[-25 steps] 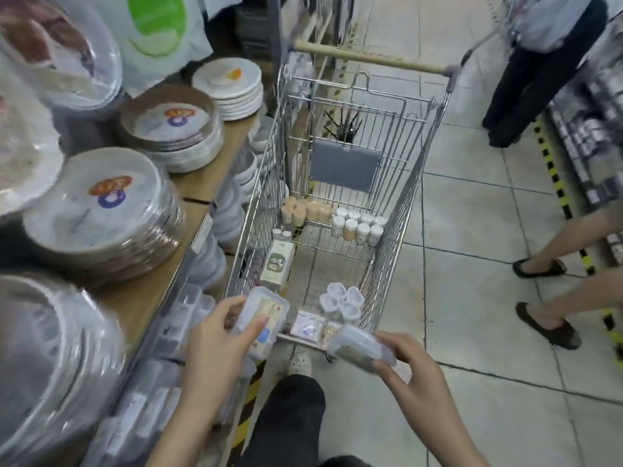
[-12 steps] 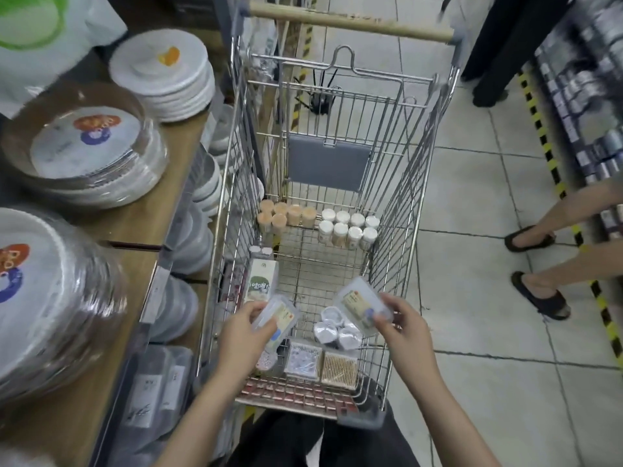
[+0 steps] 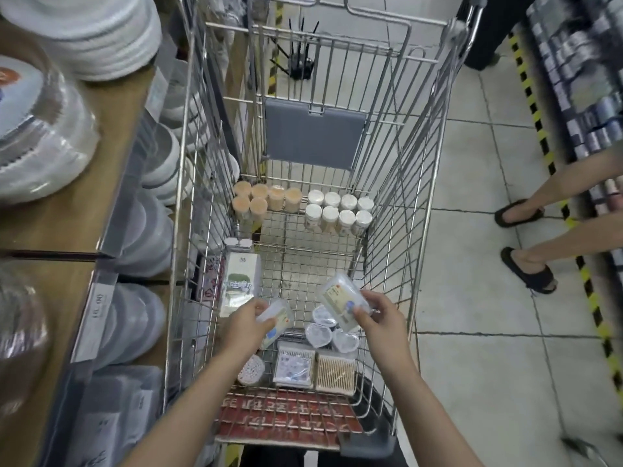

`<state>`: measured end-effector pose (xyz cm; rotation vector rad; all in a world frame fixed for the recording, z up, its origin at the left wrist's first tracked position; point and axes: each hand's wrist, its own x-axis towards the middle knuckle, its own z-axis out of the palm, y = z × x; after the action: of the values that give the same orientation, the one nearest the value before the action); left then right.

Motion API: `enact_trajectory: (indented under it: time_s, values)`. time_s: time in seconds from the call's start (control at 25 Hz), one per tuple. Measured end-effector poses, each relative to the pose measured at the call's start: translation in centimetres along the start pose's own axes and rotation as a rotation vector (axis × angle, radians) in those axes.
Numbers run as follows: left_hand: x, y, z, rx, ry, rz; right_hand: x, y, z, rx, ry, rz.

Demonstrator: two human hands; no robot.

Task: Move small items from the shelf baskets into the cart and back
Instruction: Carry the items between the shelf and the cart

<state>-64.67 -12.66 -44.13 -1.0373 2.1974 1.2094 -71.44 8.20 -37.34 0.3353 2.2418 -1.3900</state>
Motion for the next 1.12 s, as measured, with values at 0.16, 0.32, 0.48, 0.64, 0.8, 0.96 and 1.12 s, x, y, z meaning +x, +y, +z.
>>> enact_trajectory:
  time_s: [0.16, 0.32, 0.48, 0.64, 0.8, 0.96, 1.12]
  values:
    - [2.5, -1.5, 1.3, 0.063, -0.042, -0.015, 1.4, 2.1, 1.2, 0.030, 0.047, 0.071]
    - [5.0, -2.3, 3.2, 0.090, -0.117, 0.012, 2.9, 4.2, 2.8, -0.002, 0.043, 0.113]
    - [7.3, -3.3, 4.7, 0.184, -0.174, 0.065, 3.9, 6.1, 4.3, -0.034, 0.005, 0.092]
    - [9.3, -4.6, 6.5, 0.276, -0.233, 0.110, 5.3, 7.4, 6.2, -0.078, -0.030, 0.088]
    - [10.6, -6.4, 8.2, 0.233, -0.311, 0.082, 7.3, 8.1, 8.2, -0.163, -0.059, 0.051]
    - [11.4, -8.2, 9.3, 0.072, -0.290, 0.022, 9.2, 8.0, 10.1, -0.295, -0.164, 0.014]
    - [11.4, -8.7, 9.0, -0.258, -0.268, -0.164, 10.8, 8.6, 11.9, -0.493, -0.332, -0.034]
